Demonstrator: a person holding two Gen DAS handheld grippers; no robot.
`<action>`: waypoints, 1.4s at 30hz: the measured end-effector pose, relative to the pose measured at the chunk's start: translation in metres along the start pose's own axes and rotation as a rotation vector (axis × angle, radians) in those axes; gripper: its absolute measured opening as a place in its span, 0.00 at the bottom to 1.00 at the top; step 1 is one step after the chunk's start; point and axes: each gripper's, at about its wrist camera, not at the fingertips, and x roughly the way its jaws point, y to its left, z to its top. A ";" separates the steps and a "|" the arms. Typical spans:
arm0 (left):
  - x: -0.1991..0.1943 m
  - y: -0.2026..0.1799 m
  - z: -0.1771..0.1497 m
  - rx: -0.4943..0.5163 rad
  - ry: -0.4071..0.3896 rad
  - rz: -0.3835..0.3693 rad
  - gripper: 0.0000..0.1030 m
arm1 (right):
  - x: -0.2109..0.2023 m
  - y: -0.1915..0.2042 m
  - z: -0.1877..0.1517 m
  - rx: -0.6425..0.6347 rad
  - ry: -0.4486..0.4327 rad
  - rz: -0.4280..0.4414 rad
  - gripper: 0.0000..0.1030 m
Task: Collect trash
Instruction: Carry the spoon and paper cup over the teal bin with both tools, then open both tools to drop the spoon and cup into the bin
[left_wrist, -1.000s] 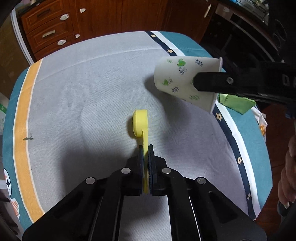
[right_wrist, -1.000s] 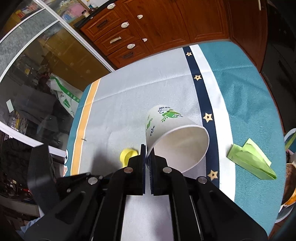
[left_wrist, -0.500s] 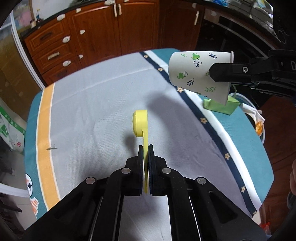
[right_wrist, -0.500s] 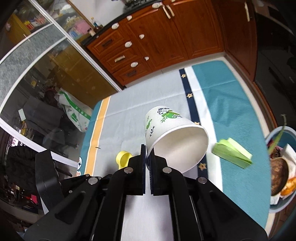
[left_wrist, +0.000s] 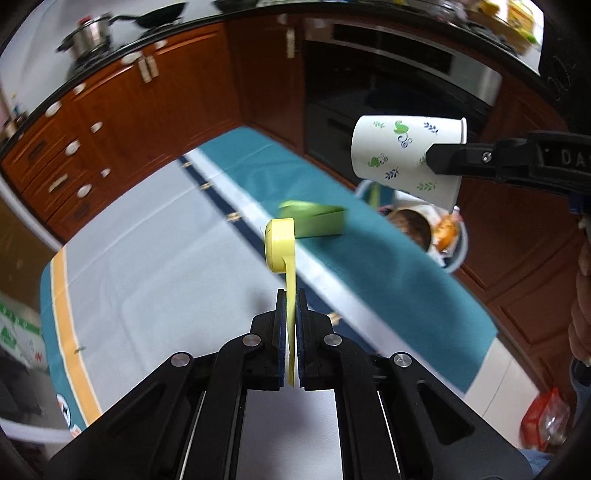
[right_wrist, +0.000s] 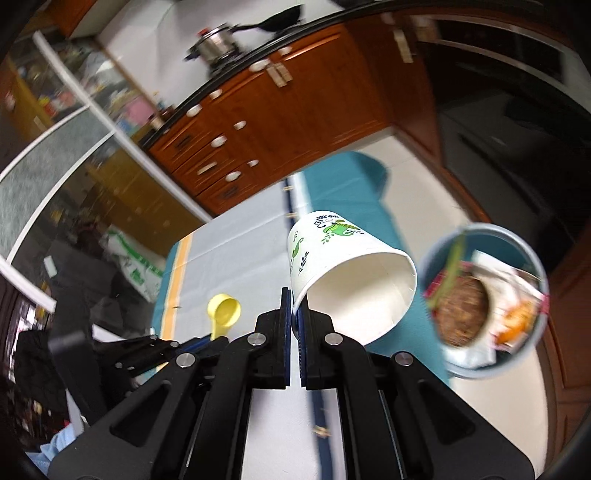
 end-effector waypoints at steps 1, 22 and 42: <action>0.002 -0.009 0.005 0.017 0.003 -0.011 0.05 | -0.007 -0.015 -0.003 0.022 -0.007 -0.015 0.03; 0.143 -0.176 0.090 0.096 0.243 -0.085 0.05 | 0.005 -0.201 -0.001 0.294 0.078 0.022 0.03; 0.201 -0.175 0.089 -0.038 0.326 -0.087 0.06 | 0.058 -0.233 0.020 0.322 0.171 0.110 0.06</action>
